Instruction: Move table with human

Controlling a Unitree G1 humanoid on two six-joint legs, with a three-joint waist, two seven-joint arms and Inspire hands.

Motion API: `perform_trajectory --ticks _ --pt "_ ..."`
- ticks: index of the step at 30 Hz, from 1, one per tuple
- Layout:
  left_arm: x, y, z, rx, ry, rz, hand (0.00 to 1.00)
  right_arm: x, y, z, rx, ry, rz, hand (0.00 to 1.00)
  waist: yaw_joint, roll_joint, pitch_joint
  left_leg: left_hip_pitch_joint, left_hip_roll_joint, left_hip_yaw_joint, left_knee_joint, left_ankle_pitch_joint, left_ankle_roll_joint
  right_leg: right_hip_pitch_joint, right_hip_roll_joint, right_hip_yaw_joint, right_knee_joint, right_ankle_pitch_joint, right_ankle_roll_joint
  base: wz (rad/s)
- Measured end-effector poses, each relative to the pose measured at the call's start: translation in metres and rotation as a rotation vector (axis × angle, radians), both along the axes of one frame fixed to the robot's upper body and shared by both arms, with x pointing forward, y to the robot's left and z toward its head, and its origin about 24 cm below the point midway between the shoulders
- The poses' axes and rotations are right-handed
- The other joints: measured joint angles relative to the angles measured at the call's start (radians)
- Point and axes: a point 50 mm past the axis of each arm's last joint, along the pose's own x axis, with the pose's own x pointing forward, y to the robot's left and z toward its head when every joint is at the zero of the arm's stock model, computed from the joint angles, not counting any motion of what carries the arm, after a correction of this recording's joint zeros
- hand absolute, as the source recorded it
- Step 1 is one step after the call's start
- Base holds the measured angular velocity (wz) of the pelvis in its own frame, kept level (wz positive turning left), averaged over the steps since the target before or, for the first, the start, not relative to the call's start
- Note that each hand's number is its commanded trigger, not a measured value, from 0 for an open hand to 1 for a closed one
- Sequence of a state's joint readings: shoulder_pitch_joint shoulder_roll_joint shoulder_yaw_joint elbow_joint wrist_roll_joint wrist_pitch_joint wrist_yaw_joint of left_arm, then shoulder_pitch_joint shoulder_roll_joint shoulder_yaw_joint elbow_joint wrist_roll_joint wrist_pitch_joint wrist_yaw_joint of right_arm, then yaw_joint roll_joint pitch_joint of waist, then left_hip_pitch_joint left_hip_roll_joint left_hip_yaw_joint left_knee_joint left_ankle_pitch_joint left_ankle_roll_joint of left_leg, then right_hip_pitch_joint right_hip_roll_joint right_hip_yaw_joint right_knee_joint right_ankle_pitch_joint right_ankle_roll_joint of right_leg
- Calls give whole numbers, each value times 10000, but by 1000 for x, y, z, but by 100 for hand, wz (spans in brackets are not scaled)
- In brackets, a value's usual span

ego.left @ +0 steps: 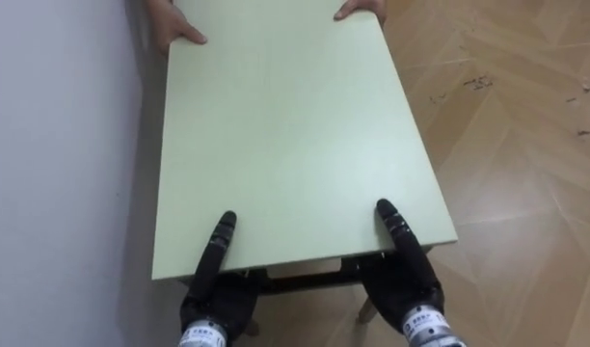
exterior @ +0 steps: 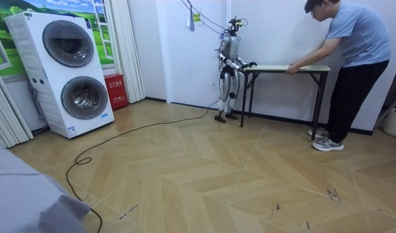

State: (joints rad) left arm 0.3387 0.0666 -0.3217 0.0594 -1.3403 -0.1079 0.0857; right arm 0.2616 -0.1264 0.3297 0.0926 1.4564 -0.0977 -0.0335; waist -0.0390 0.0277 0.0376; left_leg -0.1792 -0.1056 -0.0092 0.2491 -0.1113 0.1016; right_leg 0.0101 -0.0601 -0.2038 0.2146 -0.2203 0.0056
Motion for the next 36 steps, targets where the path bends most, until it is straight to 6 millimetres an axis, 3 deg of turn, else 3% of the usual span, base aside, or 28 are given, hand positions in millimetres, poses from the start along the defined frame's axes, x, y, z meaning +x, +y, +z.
perform_trajectory --ticks 3,8,10,17,21,28,31,33,36 --pt "1 0 0 34 1 -69 100 -1 0 0 51 36 -40 100 -202 -7 1 -4 20 133 -26 1 5 56 20 91 10 -3 4 36" --pt "0 -1 -2 96 78 -181 100 -4 -1 -2 101 177 -108 100 -126 -31 9 133 -13 45 -145 3 8 128 17 174 58 -4 6 8" --pt "-1 -1 -2 123 101 -203 100 -5 -2 -3 88 215 -128 100 -130 -33 11 142 -28 67 -188 3 8 120 30 393 42 -8 12 4" --pt "-2 -4 -4 185 172 -303 100 -6 -3 -5 97 311 -180 100 -126 -44 17 199 -24 71 -192 3 8 189 46 391 43 -7 12 2" --pt "-1 -5 -9 301 272 -366 100 -8 -3 -10 101 478 -248 100 -92 -120 68 307 -51 121 -270 2 7 391 43 410 -195 -7 12 0" --pt "2 -4 -13 369 231 -427 100 -9 -2 -14 53 532 -406 100 116 -141 61 341 -35 243 -286 -2 13 436 44 420 -259 -7 12 -4" --pt "1 -4 -17 453 308 -489 100 -11 -3 -18 31 568 -410 100 170 -153 37 519 -26 270 -345 -3 13 579 44 411 -265 -7 12 0" --pt "-1 -3 -20 484 463 -511 100 -14 -3 -22 29 733 -406 100 187 -175 -66 666 -27 265 -448 -3 13 682 45 399 -269 -7 12 0" --pt "-2 -3 -25 574 613 -632 100 -17 -4 -27 1 866 -404 100 180 -196 -142 865 -37 223 -478 -4 12 892 54 375 -278 -7 12 6"
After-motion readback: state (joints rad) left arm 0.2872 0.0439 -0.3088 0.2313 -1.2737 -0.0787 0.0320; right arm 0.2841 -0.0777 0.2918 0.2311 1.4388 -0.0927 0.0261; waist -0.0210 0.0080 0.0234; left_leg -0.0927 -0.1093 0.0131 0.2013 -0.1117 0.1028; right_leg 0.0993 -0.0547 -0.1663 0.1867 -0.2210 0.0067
